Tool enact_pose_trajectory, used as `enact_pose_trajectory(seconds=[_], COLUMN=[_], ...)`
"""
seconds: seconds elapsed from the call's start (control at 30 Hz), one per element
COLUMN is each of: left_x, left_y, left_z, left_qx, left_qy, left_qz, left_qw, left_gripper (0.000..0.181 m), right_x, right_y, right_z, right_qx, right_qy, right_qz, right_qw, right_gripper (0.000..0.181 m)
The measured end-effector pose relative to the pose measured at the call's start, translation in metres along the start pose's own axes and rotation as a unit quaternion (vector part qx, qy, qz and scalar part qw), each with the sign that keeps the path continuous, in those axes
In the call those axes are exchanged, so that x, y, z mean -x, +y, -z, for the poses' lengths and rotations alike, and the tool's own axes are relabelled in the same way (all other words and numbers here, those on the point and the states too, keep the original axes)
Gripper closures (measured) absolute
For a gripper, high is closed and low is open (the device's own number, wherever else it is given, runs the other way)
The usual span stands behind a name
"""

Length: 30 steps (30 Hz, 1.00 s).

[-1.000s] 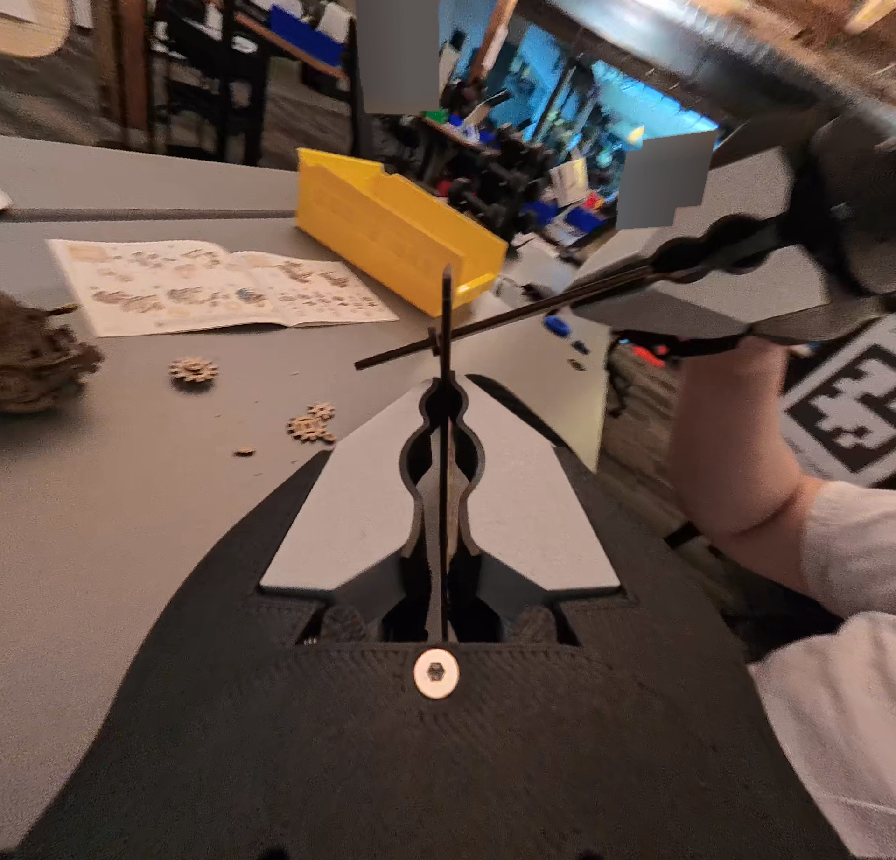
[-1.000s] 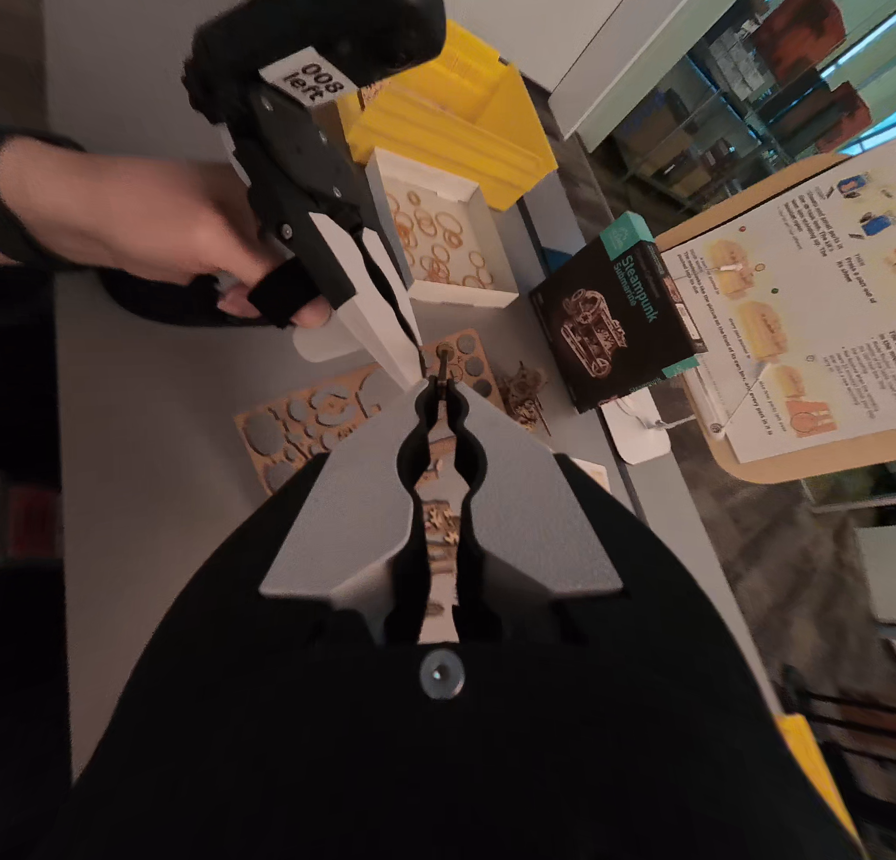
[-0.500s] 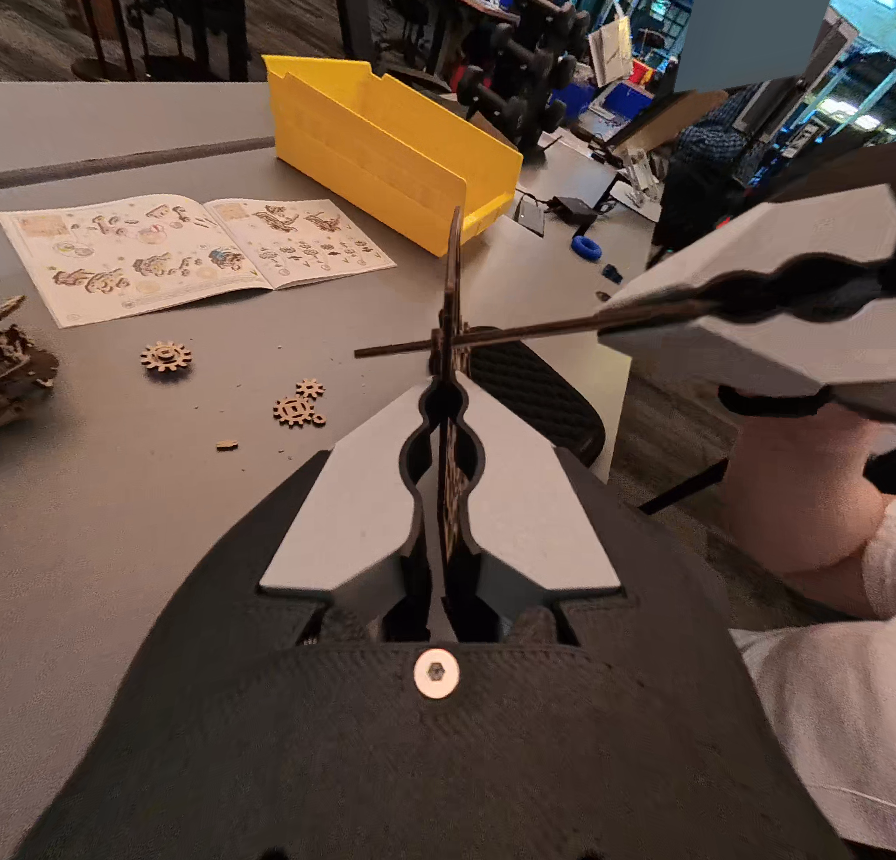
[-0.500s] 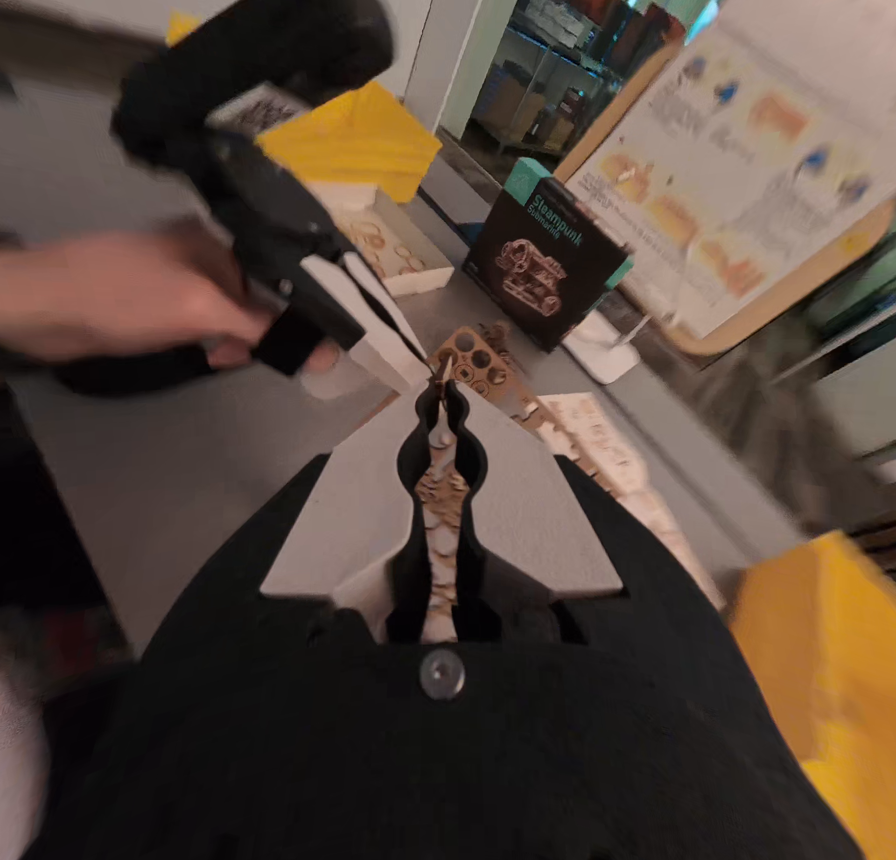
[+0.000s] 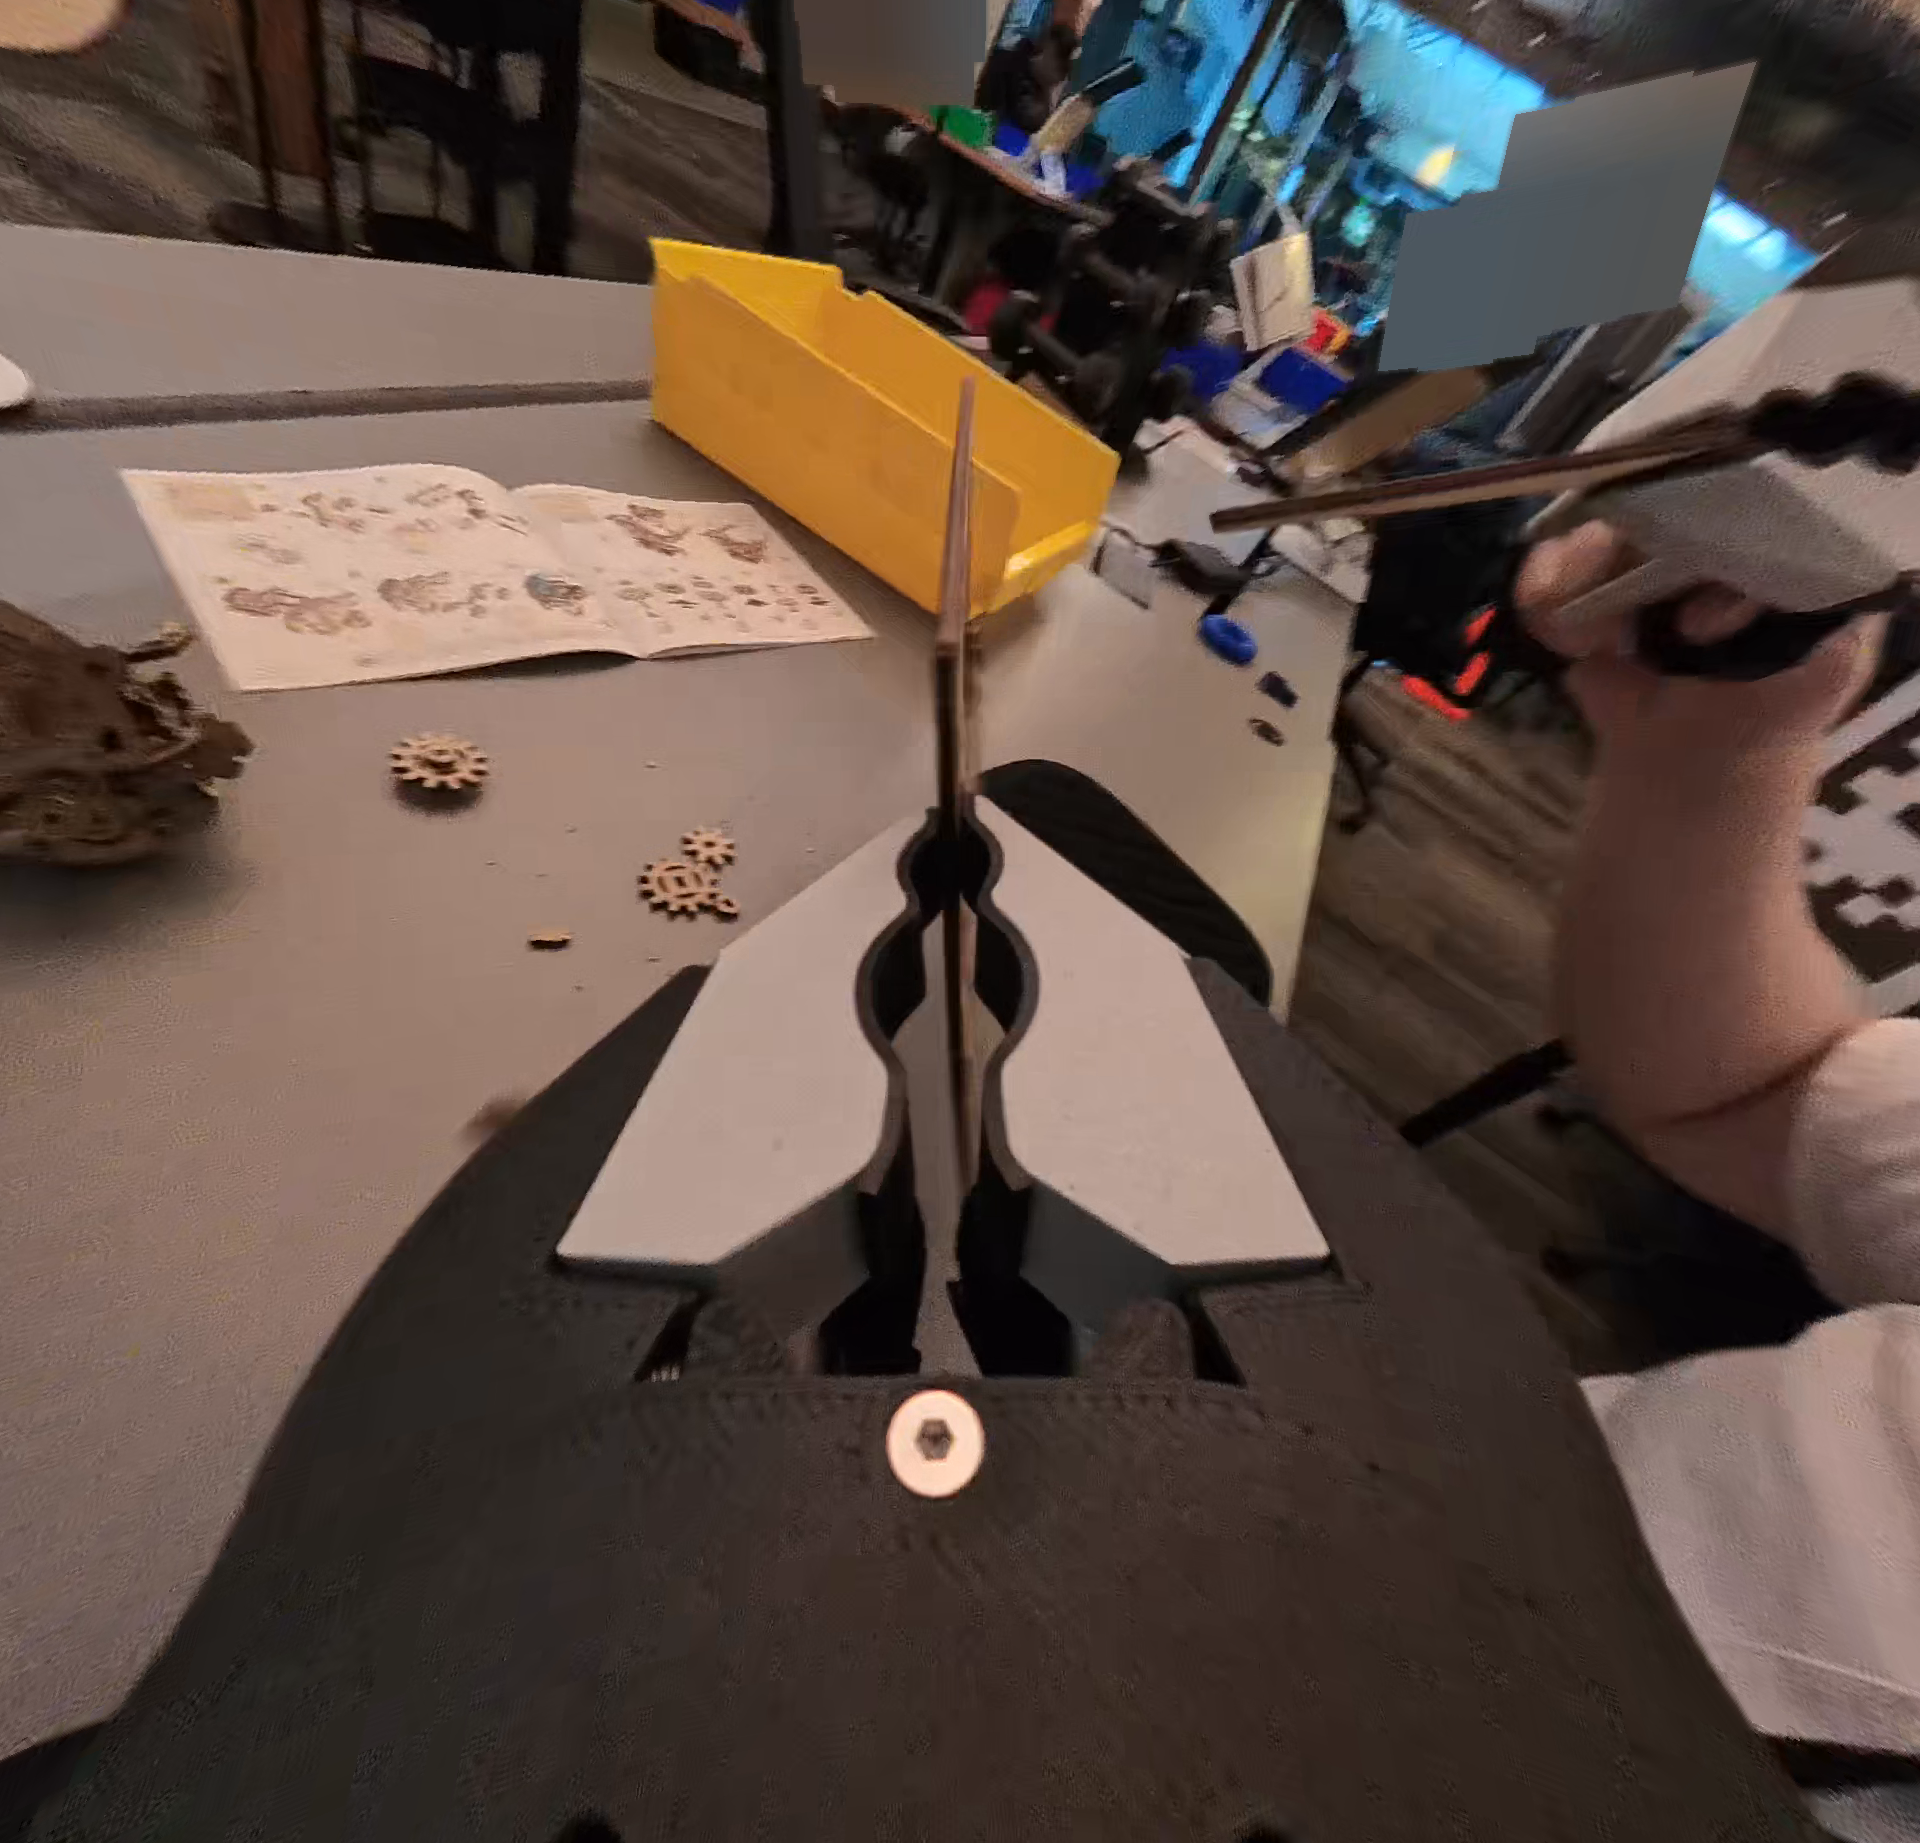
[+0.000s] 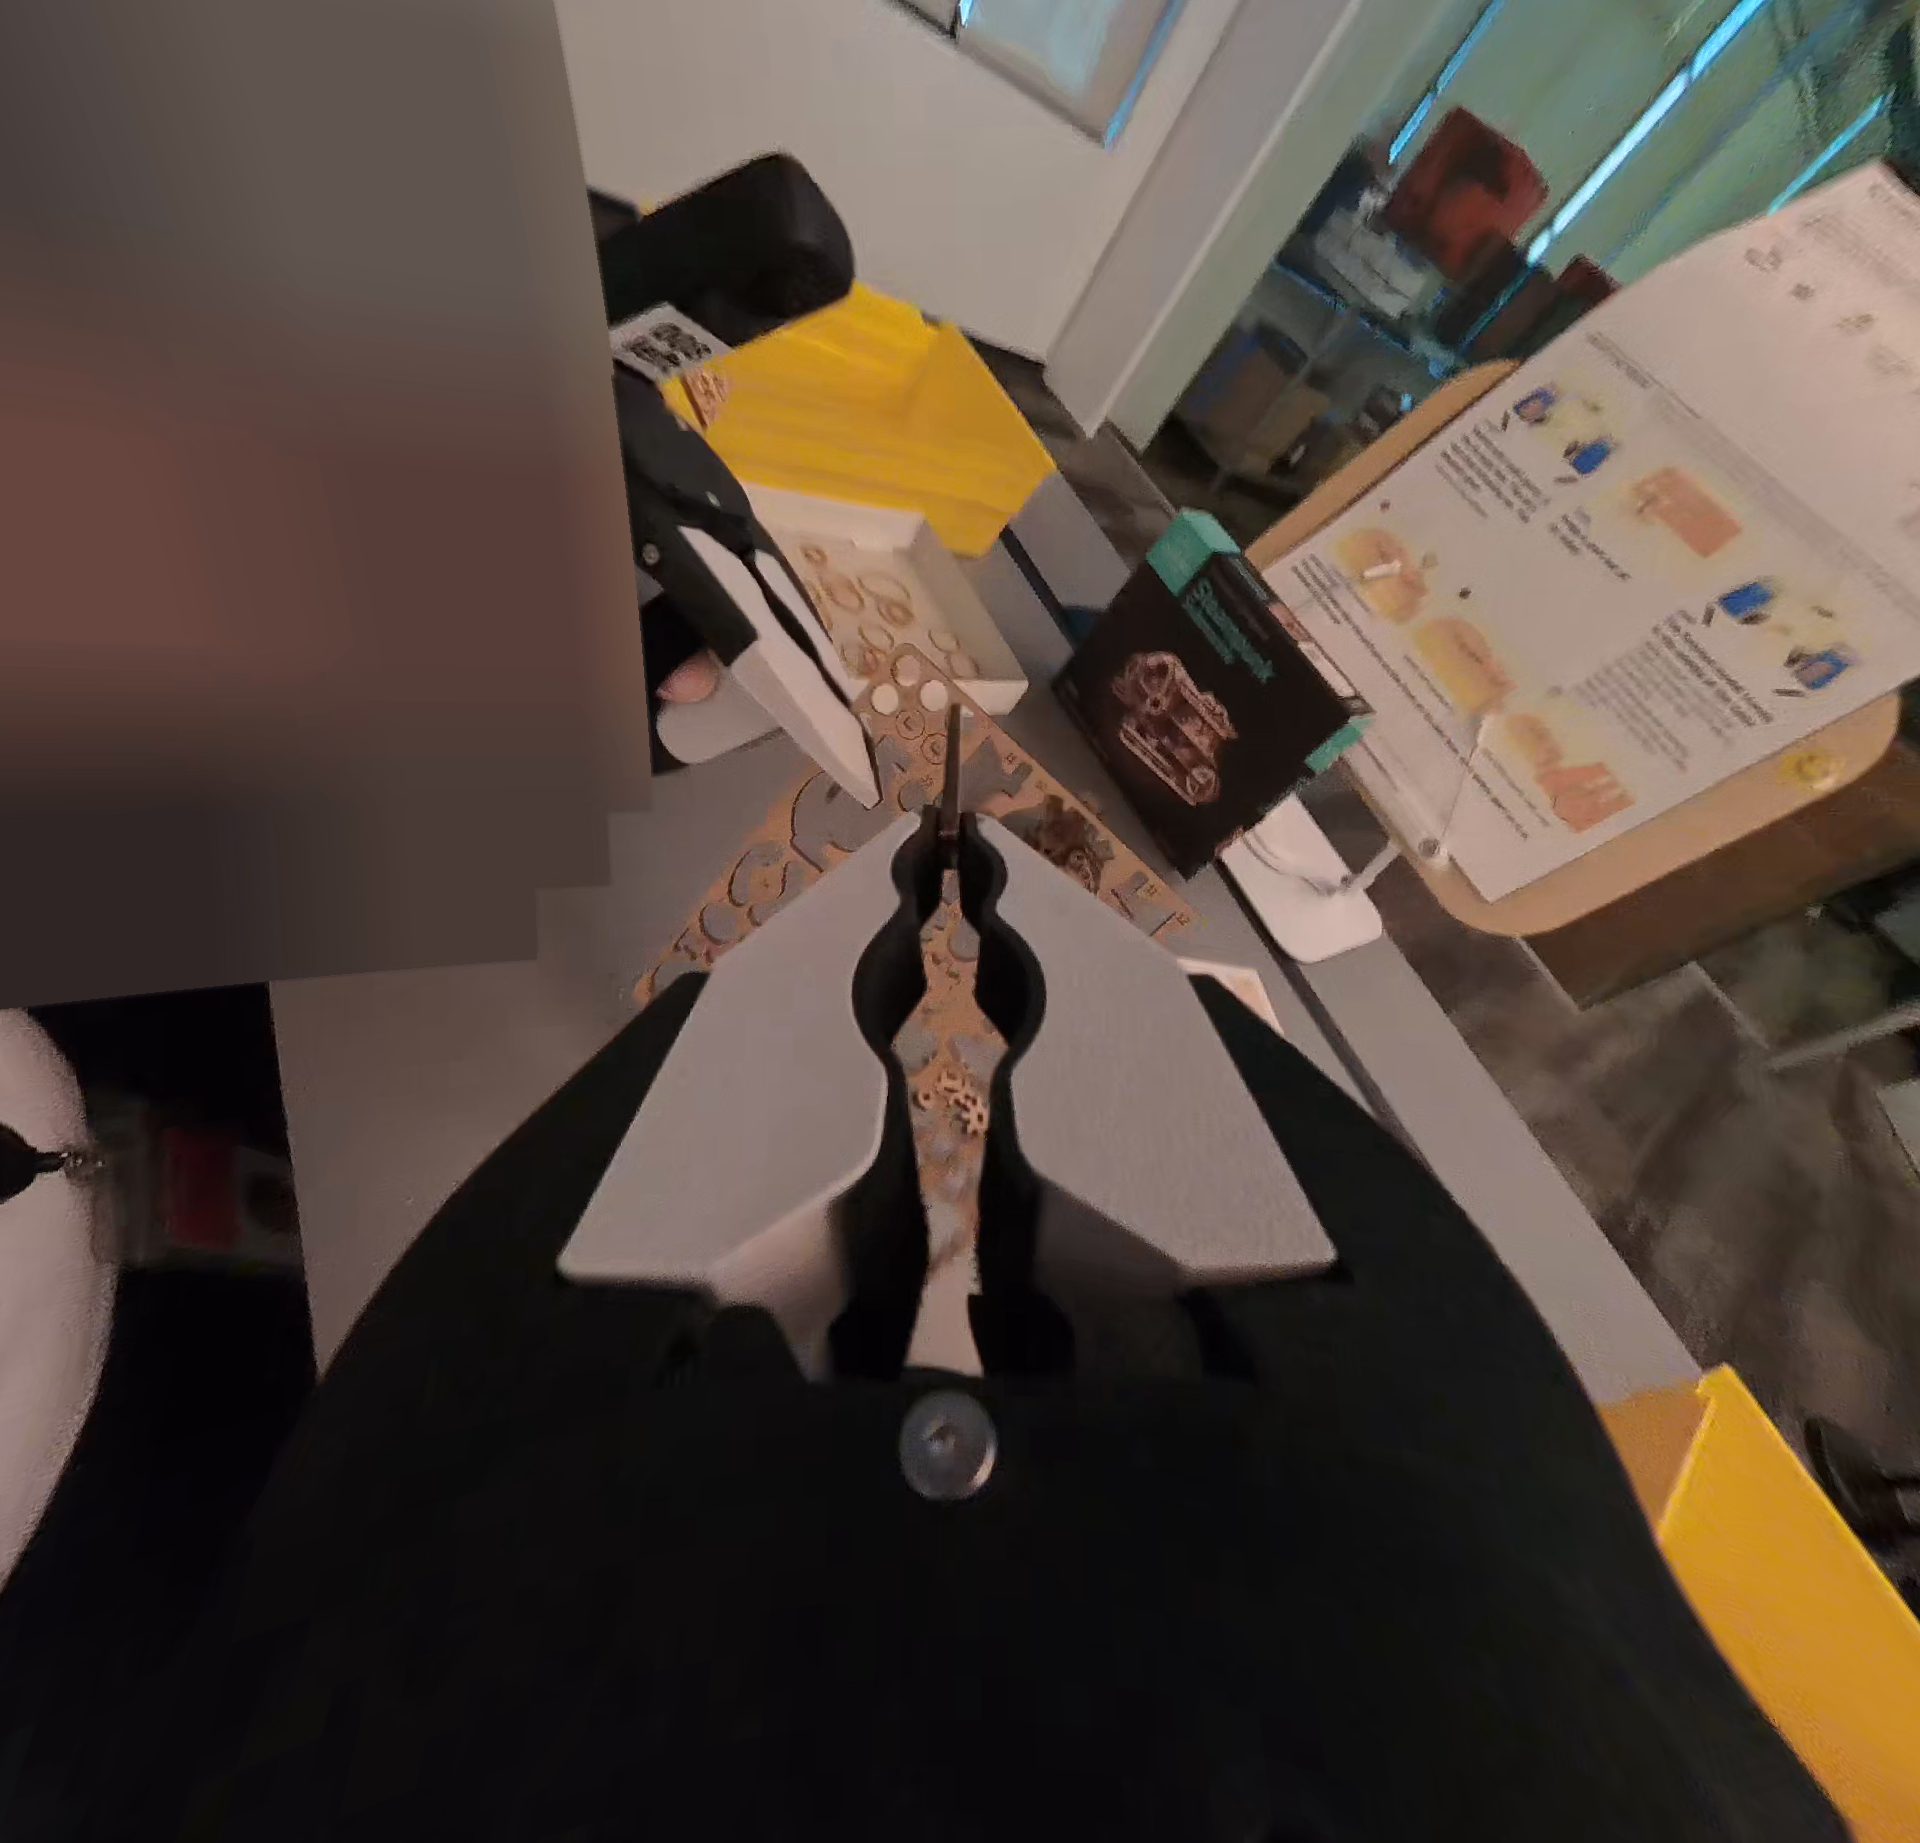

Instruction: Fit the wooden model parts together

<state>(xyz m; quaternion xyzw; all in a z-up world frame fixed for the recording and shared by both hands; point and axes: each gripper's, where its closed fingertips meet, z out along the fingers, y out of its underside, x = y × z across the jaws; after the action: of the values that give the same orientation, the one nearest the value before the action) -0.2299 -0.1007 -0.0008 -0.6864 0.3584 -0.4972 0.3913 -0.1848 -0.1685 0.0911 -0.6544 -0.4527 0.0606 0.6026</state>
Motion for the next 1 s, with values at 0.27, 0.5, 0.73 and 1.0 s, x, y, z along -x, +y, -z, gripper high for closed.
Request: enact_pose_trajectory(seconds=[0.27,0.5,0.73,1.0], left_x=[-0.002,0.028,0.056,0.069], left_y=[0.005,-0.086,-0.099,-0.07], left_z=[0.007,0.13,0.208,0.23], left_qx=[0.012,-0.158,-0.237,-0.257], left_qy=[0.08,0.104,0.02,0.018], left_qz=[0.076,0.111,0.098,0.135], left_qw=[0.994,0.976,0.966,0.957], left_gripper=[0.181,0.181,0.181,0.181], right_x=[-0.003,-0.019,0.065,0.06], right_y=[0.024,0.032,0.083,0.134], right_z=[0.008,0.013,-0.119,-0.154], right_qx=[0.014,-0.061,0.068,0.186], right_qy=[0.053,0.053,-0.165,-0.15], right_qz=[0.004,-0.071,-0.156,-0.139], right_qw=[0.999,0.994,0.972,0.961], right_gripper=[0.181,0.181,0.181,0.181])
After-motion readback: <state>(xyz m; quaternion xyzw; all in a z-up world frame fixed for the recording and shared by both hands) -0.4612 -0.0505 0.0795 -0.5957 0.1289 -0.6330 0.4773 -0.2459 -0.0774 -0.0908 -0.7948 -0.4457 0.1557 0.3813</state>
